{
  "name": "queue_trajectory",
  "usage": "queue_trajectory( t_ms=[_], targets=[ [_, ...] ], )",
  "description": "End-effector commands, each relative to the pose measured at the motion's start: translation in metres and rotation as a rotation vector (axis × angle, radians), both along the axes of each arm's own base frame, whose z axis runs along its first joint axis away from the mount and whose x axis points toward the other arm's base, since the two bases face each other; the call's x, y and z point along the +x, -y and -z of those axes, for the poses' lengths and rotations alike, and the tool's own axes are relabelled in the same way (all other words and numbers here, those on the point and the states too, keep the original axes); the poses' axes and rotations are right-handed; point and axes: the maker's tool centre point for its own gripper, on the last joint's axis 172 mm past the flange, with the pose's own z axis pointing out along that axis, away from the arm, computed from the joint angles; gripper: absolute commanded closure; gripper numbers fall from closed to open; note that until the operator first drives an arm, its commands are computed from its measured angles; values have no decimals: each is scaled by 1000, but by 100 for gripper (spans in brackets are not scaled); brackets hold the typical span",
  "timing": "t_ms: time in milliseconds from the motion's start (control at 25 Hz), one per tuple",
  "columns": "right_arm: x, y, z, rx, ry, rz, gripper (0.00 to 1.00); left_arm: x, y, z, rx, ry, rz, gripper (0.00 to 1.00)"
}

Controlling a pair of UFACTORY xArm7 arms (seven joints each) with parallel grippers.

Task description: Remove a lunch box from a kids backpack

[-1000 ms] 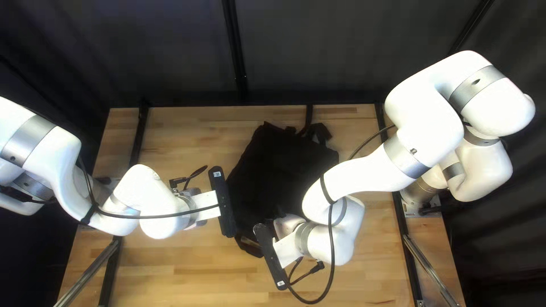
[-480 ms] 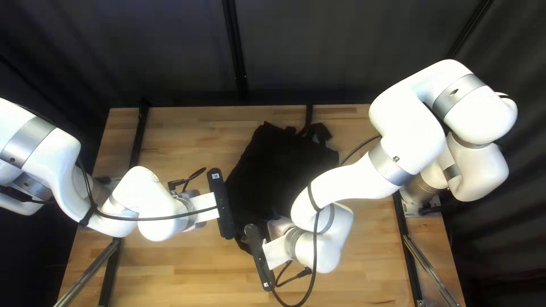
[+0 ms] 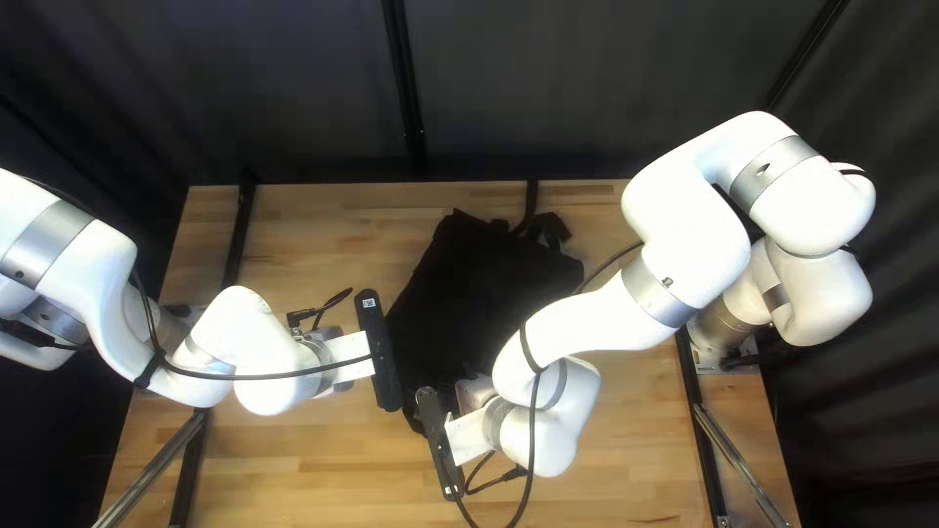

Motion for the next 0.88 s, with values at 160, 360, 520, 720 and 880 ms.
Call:
queue_trajectory(
  t_ms=[160,360,520,720,880],
  targets=[
    [-5,-12,-9,15,9,-70,100,3,-20,-4,-9,-13,13,100],
    [-9,-21,-16,26,18,-115,100,14,-53,-1,-23,-16,23,100],
    [-6,-27,-20,27,21,-144,100,26,-74,0,-34,-15,29,100],
    [2,-28,-26,28,22,-164,100,38,-91,1,-42,-18,38,100],
    [0,-32,-28,25,24,-177,100,44,-107,5,-50,-18,40,100]
  ],
)
